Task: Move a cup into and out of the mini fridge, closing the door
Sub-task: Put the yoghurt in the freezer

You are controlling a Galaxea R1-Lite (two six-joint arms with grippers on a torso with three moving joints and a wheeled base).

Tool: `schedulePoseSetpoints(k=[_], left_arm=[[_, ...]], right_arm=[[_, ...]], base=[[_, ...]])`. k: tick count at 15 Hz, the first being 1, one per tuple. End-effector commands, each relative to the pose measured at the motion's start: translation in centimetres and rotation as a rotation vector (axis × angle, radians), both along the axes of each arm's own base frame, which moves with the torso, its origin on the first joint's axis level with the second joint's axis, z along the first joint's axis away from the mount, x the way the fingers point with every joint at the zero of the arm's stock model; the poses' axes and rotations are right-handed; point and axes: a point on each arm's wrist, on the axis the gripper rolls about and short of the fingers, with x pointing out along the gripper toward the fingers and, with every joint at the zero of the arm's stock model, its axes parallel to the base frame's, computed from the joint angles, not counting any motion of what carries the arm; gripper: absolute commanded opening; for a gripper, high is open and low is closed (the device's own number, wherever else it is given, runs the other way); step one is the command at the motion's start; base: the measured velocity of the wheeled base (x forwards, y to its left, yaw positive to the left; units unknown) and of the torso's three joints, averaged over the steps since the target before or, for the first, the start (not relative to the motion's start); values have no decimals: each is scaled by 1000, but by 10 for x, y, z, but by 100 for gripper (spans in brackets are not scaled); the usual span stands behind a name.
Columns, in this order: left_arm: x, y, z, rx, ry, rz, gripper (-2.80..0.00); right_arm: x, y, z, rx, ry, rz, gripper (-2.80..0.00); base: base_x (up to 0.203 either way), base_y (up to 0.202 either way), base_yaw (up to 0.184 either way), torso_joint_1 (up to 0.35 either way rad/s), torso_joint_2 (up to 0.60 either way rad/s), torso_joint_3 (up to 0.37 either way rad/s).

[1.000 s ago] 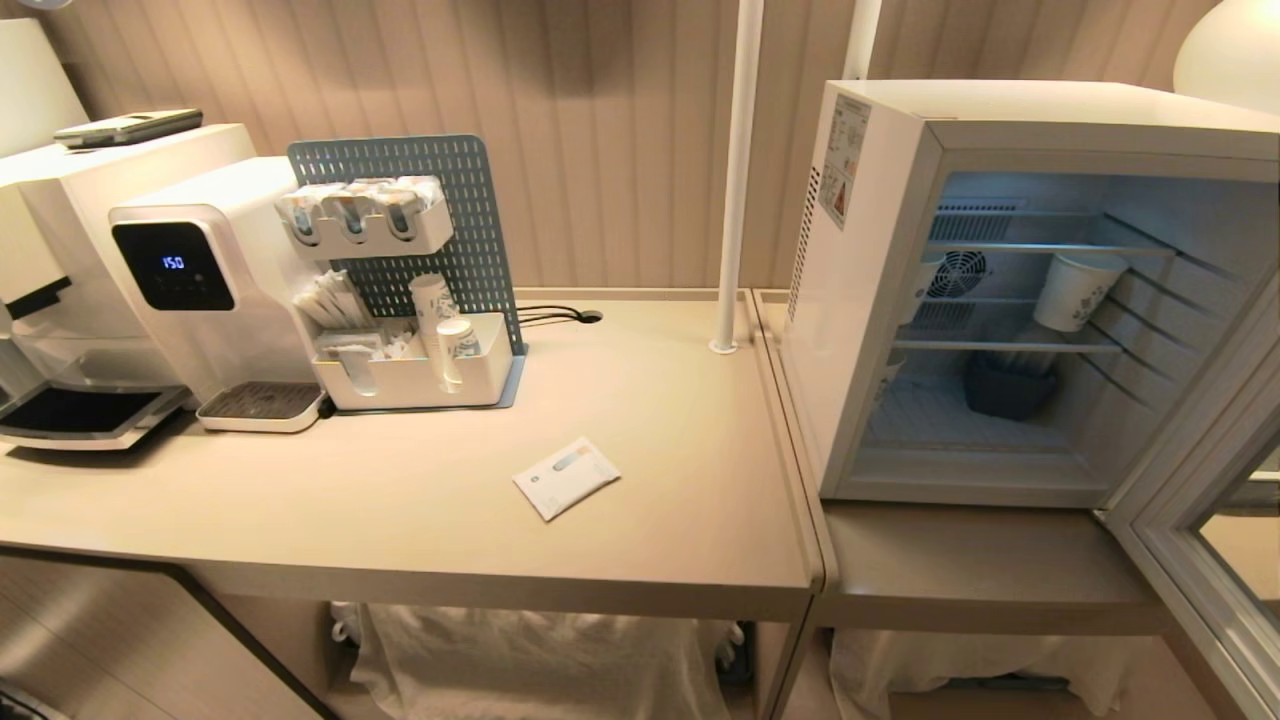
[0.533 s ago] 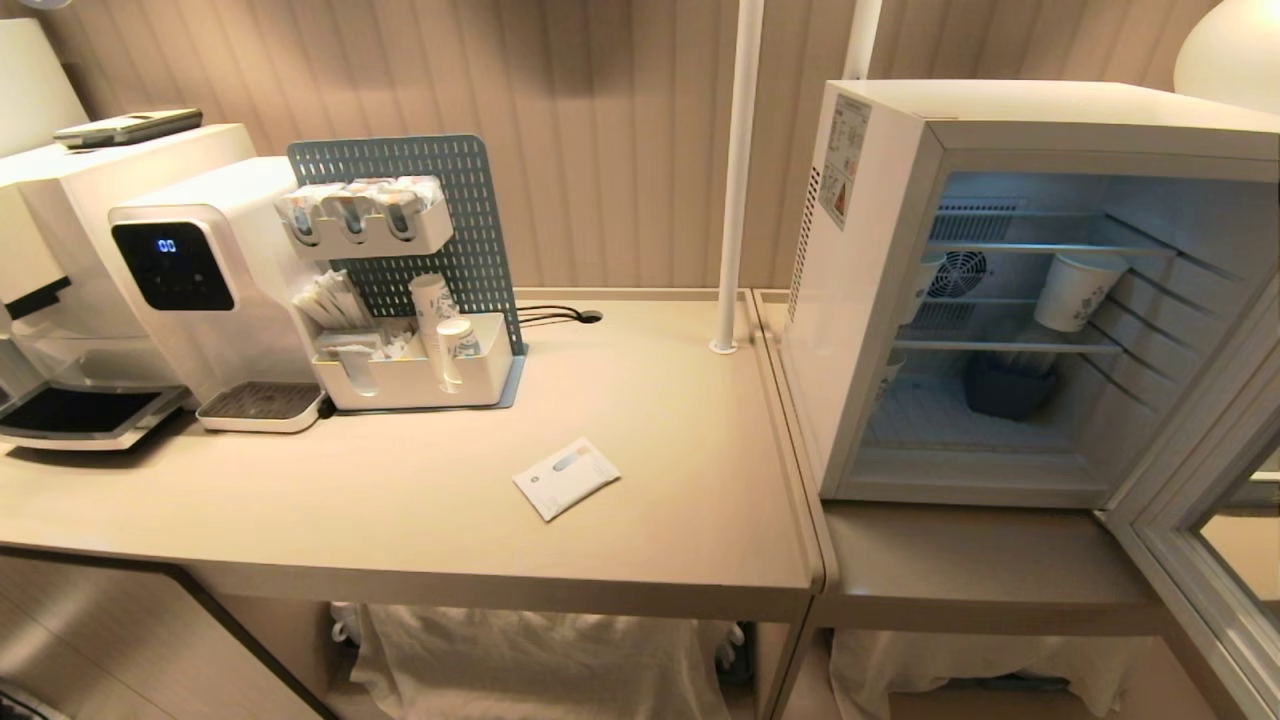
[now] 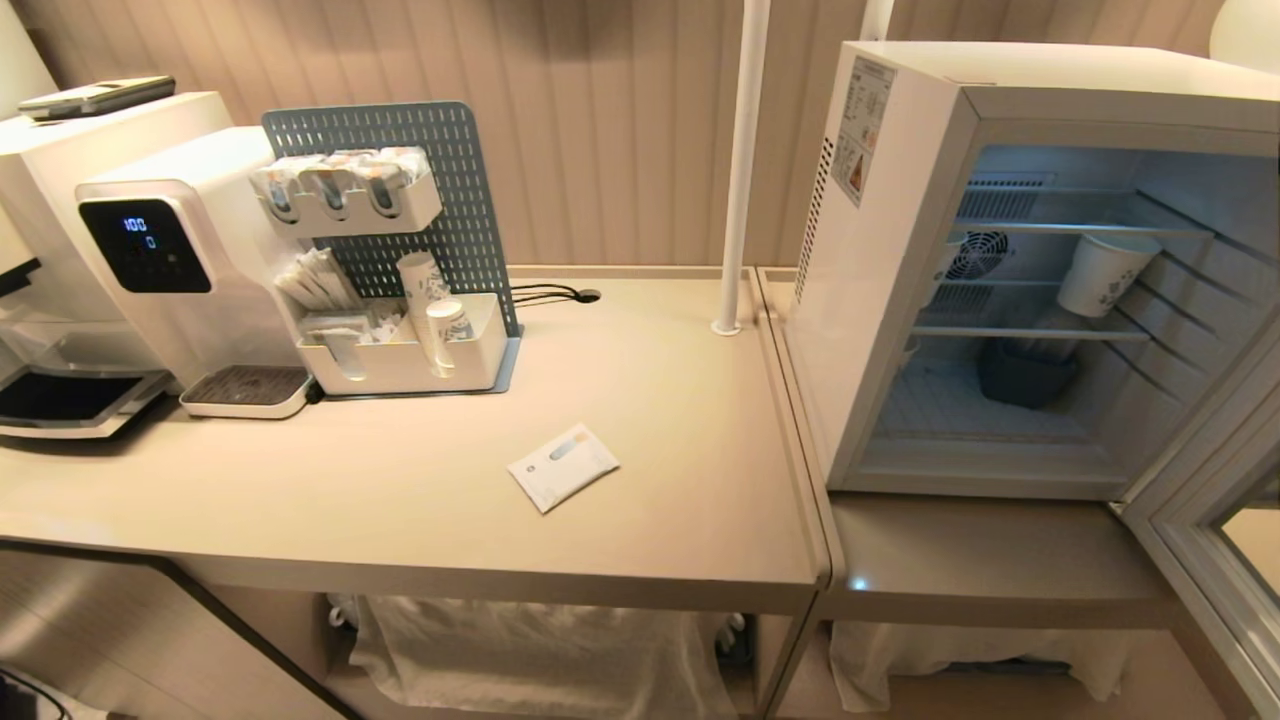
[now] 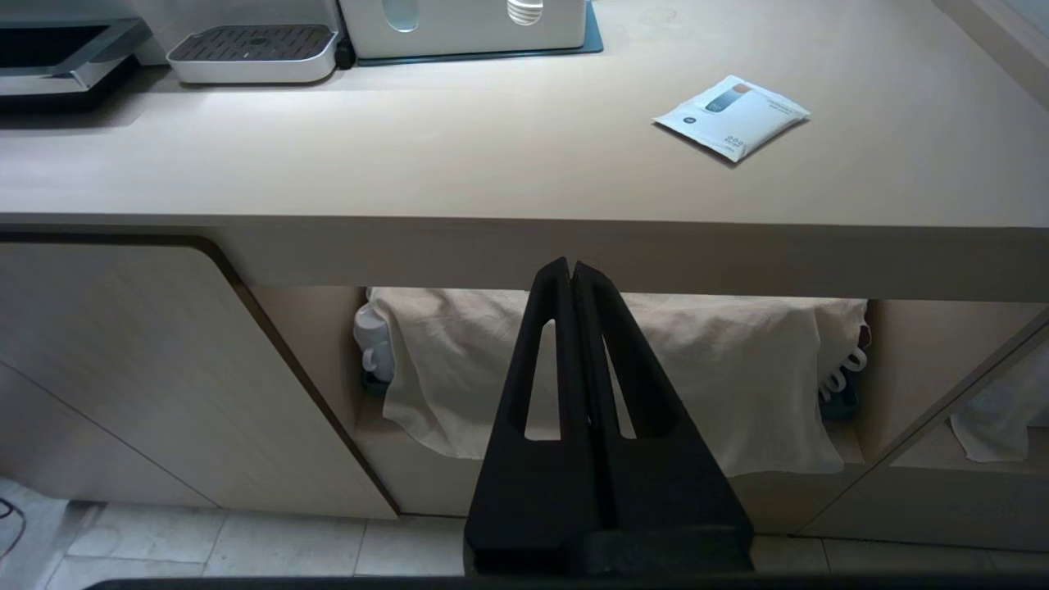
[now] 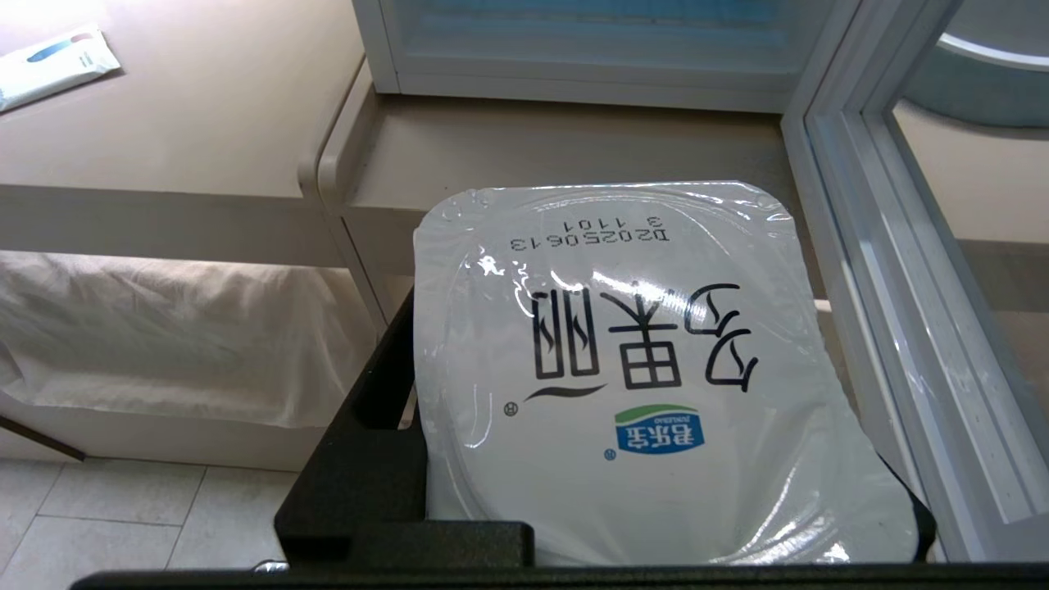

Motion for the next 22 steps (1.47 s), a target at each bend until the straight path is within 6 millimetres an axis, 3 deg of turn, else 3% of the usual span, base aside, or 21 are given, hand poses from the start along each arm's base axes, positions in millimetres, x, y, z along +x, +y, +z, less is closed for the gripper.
schedulePoseSetpoints(k=[1,3,4,7,9,11,13,15,17,20,22], left_arm=[[0,0,0,-5,3,0,-280],[0,0,0,-10,3,-1,-280],[0,0,0,-10,3,-1,-280],[0,0,-1,-12,6,-1,-280],[0,0,-1,-12,6,-1,-280],[0,0,-1,-13,4,-1,-280],[0,0,-1,-15,4,1,-280],[0,0,-1,-15,4,1,-280],[0,0,-1,-15,4,0,-280],[0,0,-1,-15,4,0,-280],[0,0,-1,-16,4,-1,-280]], right_arm=[[0,0,0,-1,5,0,-280],[2,0,2,0,25,-1,-280],[0,0,13,0,-6,1,-280],[6,0,67,3,9,7,-280],[41,0,94,14,180,10,-280],[88,0,108,25,344,17,-280],[139,0,108,36,409,34,-280],[189,2,103,51,350,52,-280],[226,4,93,86,285,60,-280],[259,7,80,123,159,67,-280],[265,7,77,126,76,55,-280]], base=[[0,0,0,2,7,-56],[0,0,0,1,3,-13],[0,0,0,0,0,0],[0,0,0,0,0,0],[0,0,0,0,0,0],[0,0,0,0,0,0],[0,0,0,0,0,0],[0,0,0,0,0,0],[0,0,0,0,0,0],[0,0,0,0,0,0],[0,0,0,0,0,0]])
